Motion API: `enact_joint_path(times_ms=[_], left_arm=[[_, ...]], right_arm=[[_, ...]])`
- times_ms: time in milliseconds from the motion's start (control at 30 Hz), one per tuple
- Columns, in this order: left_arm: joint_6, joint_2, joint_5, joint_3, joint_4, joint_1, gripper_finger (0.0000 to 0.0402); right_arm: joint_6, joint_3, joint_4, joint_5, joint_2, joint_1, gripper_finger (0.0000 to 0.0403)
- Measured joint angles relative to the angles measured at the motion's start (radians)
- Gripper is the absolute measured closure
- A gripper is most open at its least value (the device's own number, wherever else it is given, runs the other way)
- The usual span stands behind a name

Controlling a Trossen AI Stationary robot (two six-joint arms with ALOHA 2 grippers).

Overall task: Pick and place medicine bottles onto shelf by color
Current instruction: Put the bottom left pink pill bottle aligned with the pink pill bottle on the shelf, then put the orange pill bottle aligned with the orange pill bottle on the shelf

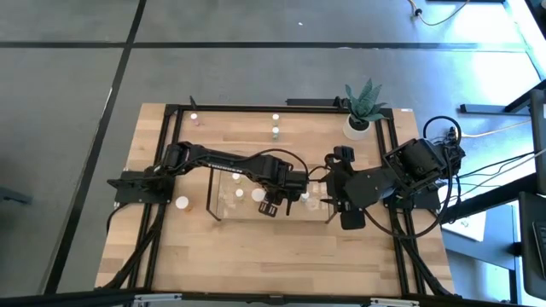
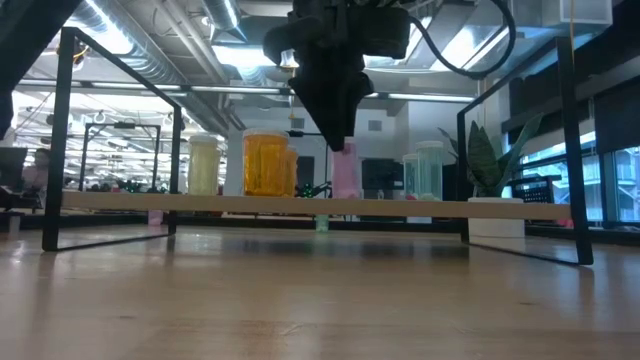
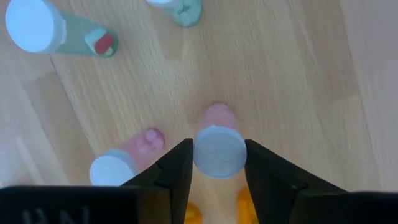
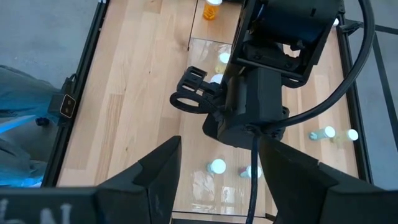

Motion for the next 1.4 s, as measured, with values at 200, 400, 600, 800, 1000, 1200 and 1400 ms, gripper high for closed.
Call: enact_joint_path(times_ms=[200,400,600,800,1000,1200,1400], left_arm=[[-0.001,0.000,-0.004,0.000,0.006,0.000,0.0258],[-0.009,-0.002,-0.004,0.000,0.004,0.000,0.0255],[-0.034,-0.016,-0.005,0.000,0.001,-0.008,0.0255],[-0.088,-0.042,-0.004,0.000,-0.031,-0.027,0.0255],[-0.218,-0.156,-0.009,0.000,-0.103,-0.059,0.0255],[-0.416,-0.330,-0.105,0.002,-0.240,-0.123,0.0255],[-0.750,-0.462,-0.132,0.001,-0.428,-0.223,0.0255]], right_arm=[[0.003,0.000,0.000,0.000,0.000,0.000,0.0186],[0.002,0.000,0.000,0.000,0.000,0.000,0.0186],[0.001,0.000,0.000,0.000,0.000,0.000,0.0186],[0.000,0.000,0.000,0.000,0.001,0.000,0.0186],[-0.026,-0.001,-0.001,0.000,0.001,0.000,0.0186],[-0.054,-0.001,0.001,0.000,0.001,0.000,0.0186],[-0.053,-0.001,0.001,-0.001,0.001,0.001,0.0186]])
